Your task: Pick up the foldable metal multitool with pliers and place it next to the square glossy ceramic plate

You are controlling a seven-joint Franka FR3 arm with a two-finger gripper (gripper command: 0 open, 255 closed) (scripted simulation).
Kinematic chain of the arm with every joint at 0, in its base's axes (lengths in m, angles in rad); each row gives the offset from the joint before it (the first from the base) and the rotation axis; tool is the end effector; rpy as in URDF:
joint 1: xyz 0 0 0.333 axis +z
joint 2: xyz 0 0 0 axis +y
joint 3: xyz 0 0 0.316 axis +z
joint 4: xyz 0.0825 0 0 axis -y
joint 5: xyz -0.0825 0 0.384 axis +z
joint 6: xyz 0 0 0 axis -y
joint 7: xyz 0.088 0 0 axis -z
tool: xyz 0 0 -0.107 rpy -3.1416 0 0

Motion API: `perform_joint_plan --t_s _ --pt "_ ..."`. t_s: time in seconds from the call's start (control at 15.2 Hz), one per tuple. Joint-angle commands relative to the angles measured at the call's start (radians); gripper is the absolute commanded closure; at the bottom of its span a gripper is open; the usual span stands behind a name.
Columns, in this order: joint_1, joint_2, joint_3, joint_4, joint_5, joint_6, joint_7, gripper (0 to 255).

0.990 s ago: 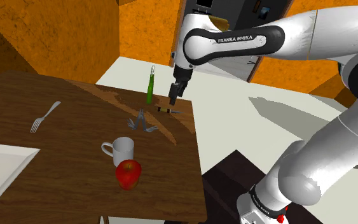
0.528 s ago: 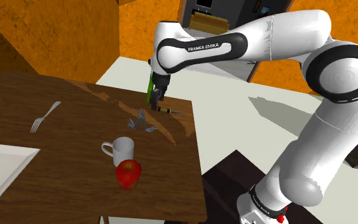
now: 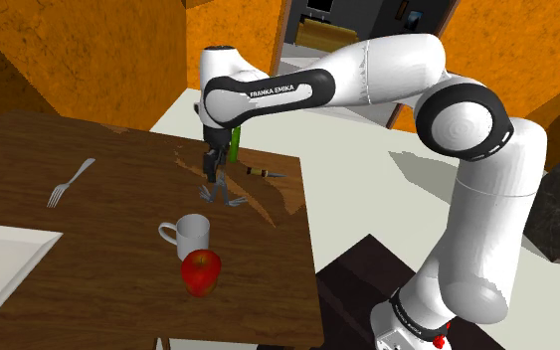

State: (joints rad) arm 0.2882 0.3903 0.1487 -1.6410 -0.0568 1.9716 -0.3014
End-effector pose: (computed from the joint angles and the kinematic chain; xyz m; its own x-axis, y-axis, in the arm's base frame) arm 0.6024 0.2659 0.3874 0.7287 0.6829 -0.0509 0.6829 -0.7302 -0.0215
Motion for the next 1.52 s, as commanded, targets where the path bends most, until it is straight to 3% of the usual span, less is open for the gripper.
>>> perform_joint_plan --t_s 0.0,0.33,0.86,0.92,1.45 --pt "0.002 0.018 0.000 0.004 -0.004 0.014 -0.002 0" --pt "0.003 0.041 -0.002 -0.039 -0.009 0.079 0.001 0" --pt "0.003 0.041 -0.002 -0.039 -0.009 0.079 0.001 0" --pt "0.003 0.041 -0.002 -0.039 -0.009 0.079 0.001 255" --pt "0.003 0.041 -0.002 -0.039 -0.009 0.079 0.002 255"
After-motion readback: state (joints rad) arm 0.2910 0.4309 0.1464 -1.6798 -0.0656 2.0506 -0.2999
